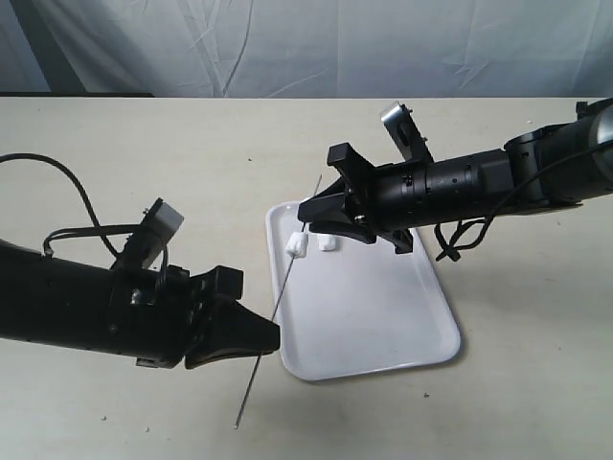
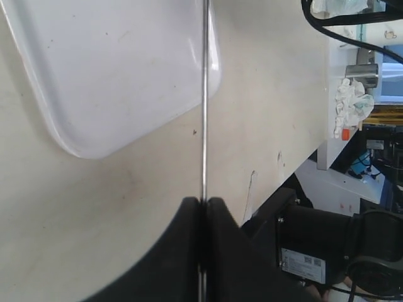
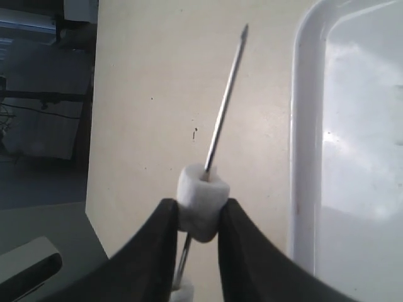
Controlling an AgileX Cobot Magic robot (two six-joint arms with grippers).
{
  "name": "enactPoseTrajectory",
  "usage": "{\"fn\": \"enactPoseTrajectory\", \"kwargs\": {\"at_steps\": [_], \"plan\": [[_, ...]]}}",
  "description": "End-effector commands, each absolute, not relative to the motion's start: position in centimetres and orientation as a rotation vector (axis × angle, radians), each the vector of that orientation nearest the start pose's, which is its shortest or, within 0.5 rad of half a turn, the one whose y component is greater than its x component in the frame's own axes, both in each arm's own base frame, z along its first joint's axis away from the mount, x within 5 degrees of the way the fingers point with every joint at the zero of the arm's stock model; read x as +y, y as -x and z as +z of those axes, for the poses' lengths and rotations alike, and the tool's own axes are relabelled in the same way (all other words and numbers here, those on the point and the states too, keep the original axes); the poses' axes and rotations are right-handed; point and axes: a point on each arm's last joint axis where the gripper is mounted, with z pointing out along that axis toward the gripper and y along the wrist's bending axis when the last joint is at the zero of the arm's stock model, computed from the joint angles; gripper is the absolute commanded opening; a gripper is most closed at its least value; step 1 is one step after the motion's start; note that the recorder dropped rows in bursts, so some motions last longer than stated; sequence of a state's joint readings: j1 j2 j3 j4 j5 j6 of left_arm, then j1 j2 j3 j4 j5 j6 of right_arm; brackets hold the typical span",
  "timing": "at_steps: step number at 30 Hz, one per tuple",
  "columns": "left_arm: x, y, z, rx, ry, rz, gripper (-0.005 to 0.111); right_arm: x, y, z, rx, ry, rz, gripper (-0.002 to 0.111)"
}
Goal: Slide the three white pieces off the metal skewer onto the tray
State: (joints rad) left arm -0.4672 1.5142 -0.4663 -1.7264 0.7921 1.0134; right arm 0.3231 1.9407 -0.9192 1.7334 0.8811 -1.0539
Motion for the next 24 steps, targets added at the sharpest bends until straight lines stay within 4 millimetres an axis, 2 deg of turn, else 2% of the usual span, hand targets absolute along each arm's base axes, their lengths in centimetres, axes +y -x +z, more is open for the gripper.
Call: {"fn": "enactPoseTrajectory", "kwargs": {"at_steps": [1,12,24], "plan": [[-16.2,-17.2,17.0,2.613,-0.075,-1.491,0.0,17.6,-31.1,14.5,2.473,-0.052,1.496,0.022],[-16.4,-15.9,17.3,2.675,-0.169,-1.627,0.0,17.2,-31.5,13.9,2.49,-0.073,1.378,0.022],[-15.0,-12.1,15.5,2.812,-0.15,-1.725,0.0,16.5,-32.7,13.6,2.498,-0.116,1.187,0.022]]}}
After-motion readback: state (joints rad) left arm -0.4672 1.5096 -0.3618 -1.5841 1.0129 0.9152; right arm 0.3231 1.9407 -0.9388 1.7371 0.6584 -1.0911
